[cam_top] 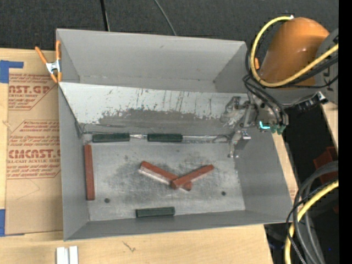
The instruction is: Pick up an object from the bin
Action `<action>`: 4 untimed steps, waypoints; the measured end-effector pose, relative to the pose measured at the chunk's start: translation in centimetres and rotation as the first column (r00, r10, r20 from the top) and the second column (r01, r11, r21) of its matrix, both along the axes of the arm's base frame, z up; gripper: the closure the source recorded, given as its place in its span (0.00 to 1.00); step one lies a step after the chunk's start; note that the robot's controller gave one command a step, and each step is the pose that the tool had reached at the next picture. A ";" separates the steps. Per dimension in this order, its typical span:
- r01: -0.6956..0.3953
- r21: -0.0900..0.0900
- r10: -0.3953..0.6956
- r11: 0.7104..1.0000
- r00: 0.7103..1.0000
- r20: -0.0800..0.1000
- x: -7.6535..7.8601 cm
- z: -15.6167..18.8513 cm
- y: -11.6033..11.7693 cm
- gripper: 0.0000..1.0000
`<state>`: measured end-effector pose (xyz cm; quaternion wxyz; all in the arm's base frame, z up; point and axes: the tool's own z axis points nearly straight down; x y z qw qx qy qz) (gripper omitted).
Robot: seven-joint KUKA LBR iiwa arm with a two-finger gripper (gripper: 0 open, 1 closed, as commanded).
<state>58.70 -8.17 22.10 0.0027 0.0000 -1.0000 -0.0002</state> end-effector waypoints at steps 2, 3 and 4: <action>-0.060 -0.002 0.060 0.998 0.998 0.013 -0.3 -5.4 1.0 0.00; -0.075 -0.001 0.075 0.997 0.997 0.015 -3.1 -14.3 4.3 1.00; -0.075 -0.001 0.075 0.997 0.997 0.015 -3.1 -14.3 4.3 1.00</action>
Offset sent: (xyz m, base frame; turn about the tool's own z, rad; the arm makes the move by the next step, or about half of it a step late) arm -0.0109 0.0225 -0.1286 -0.1329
